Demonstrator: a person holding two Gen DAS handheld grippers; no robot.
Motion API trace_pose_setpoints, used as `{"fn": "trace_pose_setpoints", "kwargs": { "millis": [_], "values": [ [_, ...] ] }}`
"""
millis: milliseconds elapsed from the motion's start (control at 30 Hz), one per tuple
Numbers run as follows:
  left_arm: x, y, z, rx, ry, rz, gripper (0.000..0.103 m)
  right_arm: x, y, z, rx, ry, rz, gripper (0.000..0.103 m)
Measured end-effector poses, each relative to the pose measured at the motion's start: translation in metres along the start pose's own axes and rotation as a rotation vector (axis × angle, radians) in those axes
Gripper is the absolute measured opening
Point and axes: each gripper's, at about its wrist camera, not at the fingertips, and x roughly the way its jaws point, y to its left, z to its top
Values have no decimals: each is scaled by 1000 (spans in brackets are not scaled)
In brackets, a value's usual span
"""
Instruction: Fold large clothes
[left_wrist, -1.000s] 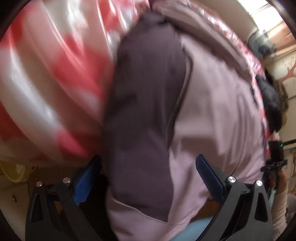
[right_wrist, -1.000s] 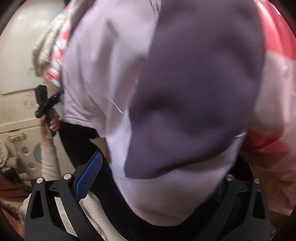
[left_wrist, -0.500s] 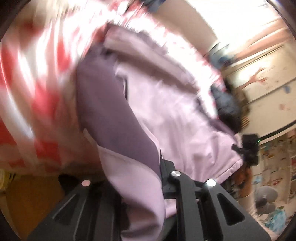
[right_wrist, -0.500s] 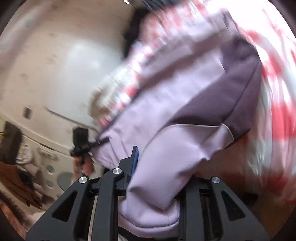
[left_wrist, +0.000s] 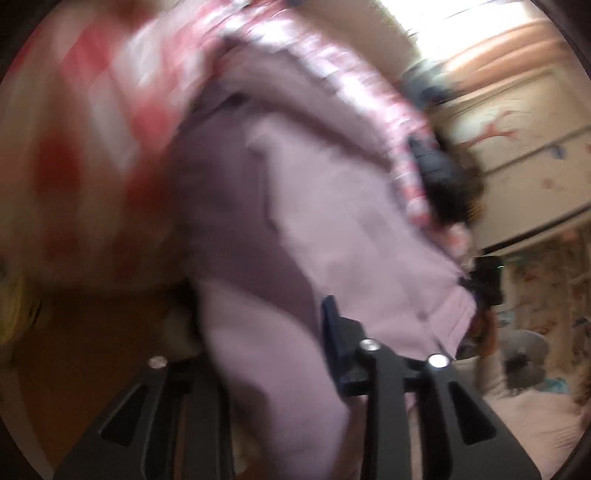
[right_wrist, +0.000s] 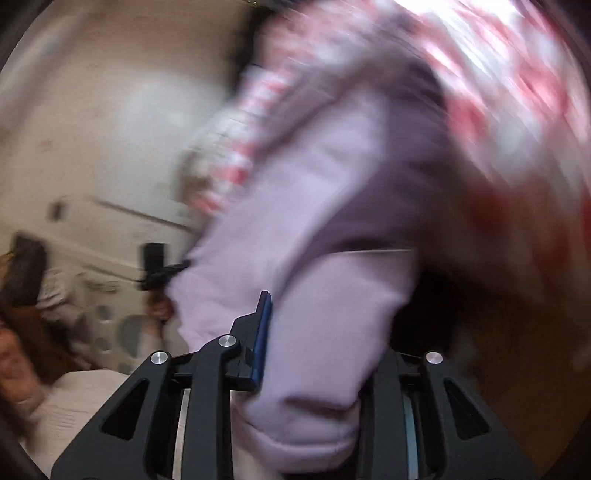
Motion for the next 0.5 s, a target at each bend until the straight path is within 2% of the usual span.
{"fn": "trace_pose_setpoints", "kwargs": {
  "millis": [33, 100, 167, 200, 233, 267, 300, 333, 400, 433, 500],
  "values": [
    [-3, 18, -5, -45, -18, 67, 48, -3, -11, -1, 25, -11, -26, 30],
    [-28, 39, -5, -122, -98, 164, 49, -11, -7, 5, -5, -43, -87, 31],
    [-69, 52, 7, -192, -217, 293, 61, -13, 24, 29, -109, -64, -151, 33],
    [-85, 46, 16, -189, -274, 361, 73, -10, 43, 45, -172, -62, -189, 37],
    [-101, 30, 31, -134, -349, 430, 79, -5, 59, 60, -219, -41, -215, 39],
    [-105, 14, 45, -78, -386, 453, 80, 2, 72, 70, -252, -10, -235, 45],
    [-103, -6, 62, -4, -410, 451, 83, 14, 87, 81, -288, 72, -251, 60],
    [-93, -30, 80, 84, -426, 431, 87, 22, 96, 84, -324, 140, -252, 67],
    [-60, -70, 111, 213, -432, 401, 94, 27, 105, 79, -394, 249, -303, 68],
    [-30, -90, 134, 290, -410, 389, 94, 20, 104, 74, -391, 296, -336, 68],
    [16, -114, 162, 365, -376, 379, 94, -3, 101, 74, -374, 272, -400, 68]
  ]
}}
